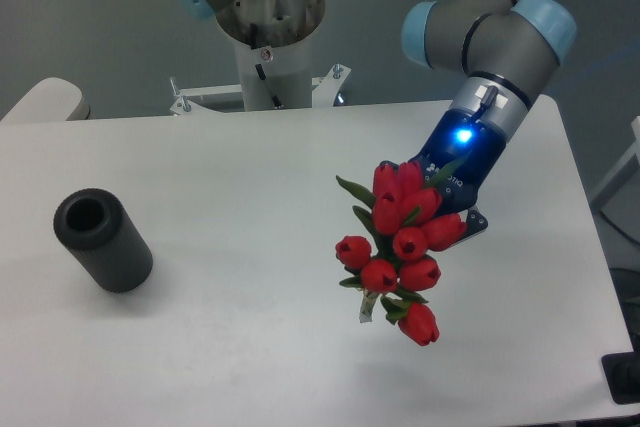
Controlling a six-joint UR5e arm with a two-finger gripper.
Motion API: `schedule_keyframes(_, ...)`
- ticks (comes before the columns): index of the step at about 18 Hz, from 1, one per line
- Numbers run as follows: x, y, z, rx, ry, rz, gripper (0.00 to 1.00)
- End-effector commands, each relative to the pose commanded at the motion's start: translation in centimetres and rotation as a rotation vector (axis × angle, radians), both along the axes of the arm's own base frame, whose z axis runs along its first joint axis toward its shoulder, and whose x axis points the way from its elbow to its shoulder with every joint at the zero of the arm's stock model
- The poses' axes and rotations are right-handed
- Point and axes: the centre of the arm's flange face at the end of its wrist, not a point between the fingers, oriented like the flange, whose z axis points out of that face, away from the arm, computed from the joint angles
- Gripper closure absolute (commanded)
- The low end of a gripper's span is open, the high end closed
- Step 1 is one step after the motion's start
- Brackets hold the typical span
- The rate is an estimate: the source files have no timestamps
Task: Pick up the flowers from the vase
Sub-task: 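Carry the tulip bunch away from the vase over the table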
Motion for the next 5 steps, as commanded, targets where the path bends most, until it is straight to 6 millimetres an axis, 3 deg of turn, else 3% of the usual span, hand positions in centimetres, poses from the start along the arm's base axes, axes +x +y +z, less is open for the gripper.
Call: schedule_keyframes(5,-0.1,-0.42,-0.51,-0.012,0.016,0.005,0.73)
